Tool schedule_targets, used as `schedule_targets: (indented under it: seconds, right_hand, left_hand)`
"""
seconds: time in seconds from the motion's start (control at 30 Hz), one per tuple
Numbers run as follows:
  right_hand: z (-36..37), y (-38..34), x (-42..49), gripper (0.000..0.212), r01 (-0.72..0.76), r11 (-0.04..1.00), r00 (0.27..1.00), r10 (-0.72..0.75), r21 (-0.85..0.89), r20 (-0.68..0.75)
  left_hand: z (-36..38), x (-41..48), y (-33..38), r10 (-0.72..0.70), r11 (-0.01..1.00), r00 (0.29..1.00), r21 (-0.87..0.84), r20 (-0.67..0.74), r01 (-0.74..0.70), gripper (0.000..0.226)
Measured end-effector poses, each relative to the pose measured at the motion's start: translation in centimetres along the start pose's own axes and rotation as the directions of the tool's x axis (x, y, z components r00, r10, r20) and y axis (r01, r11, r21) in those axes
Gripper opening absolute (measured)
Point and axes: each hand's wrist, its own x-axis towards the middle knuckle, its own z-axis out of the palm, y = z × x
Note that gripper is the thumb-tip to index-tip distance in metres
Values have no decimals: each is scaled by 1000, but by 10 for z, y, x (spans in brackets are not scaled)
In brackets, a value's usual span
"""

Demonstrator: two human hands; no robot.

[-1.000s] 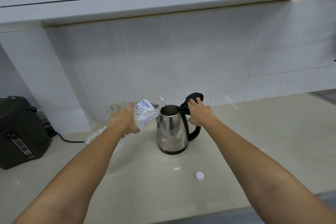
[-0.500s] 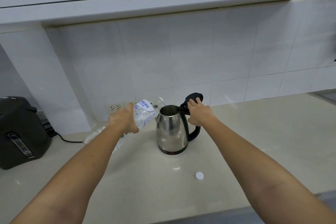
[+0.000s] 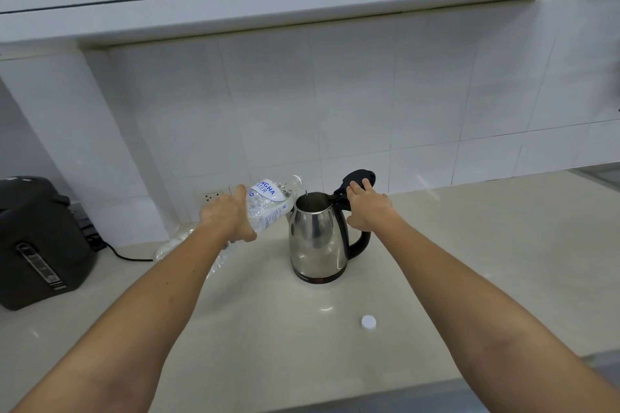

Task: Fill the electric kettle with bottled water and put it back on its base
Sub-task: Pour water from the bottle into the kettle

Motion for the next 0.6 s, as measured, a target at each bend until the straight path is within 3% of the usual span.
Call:
schedule_targets:
  seconds: [0.6]
  right_hand:
    - [0,-1,-1,72,-5,1000,1000,5,19,-3]
  left_hand:
    - [-2,5,-3,3,1000,1000,16,-1,-3,76]
